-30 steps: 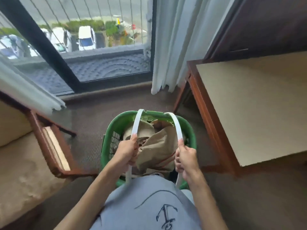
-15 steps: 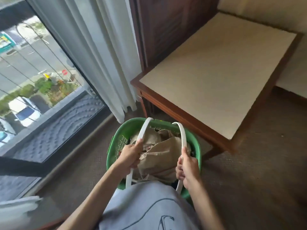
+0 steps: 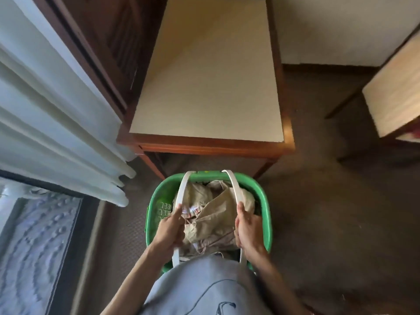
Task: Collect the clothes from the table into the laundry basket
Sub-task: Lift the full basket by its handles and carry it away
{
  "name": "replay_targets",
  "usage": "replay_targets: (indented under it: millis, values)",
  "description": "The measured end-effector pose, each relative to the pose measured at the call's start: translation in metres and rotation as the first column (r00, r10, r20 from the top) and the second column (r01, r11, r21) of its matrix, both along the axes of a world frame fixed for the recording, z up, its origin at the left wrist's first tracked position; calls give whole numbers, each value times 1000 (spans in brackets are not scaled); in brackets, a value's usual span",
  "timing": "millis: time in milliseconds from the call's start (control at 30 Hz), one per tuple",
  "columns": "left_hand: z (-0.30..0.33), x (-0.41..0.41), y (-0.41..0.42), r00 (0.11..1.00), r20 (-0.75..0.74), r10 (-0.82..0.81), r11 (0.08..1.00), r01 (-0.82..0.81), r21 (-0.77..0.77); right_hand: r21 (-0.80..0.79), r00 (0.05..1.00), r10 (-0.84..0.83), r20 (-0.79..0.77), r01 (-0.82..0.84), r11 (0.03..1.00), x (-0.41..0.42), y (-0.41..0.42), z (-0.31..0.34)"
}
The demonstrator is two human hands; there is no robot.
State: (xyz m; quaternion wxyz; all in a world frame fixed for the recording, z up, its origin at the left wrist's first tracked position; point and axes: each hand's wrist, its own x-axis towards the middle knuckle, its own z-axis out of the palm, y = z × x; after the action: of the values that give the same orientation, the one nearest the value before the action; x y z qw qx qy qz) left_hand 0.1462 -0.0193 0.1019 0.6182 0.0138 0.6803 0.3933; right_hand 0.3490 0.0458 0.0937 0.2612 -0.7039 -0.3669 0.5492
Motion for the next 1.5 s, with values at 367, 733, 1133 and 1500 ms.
replay_targets:
  millis: [367,733,1133,1500]
  values:
    - [-12,-13,29,982,-170,-83,997,81,-18,9,993,-60,107,59,998,-26,17,-21]
    - [-65,-16,45,970,-215,-113,990,90,-112,-232,997,74,-33,-80,969,-26,37,-78]
    - [-89,-57,36,642,-605,-470,883,340,-324,-37,805,371,463,-401,915,-16,51,-93]
    - [-192,-120,17,523,-732,-437,891,138,-432,-159,580,321,749,-314,936,35,81,-204]
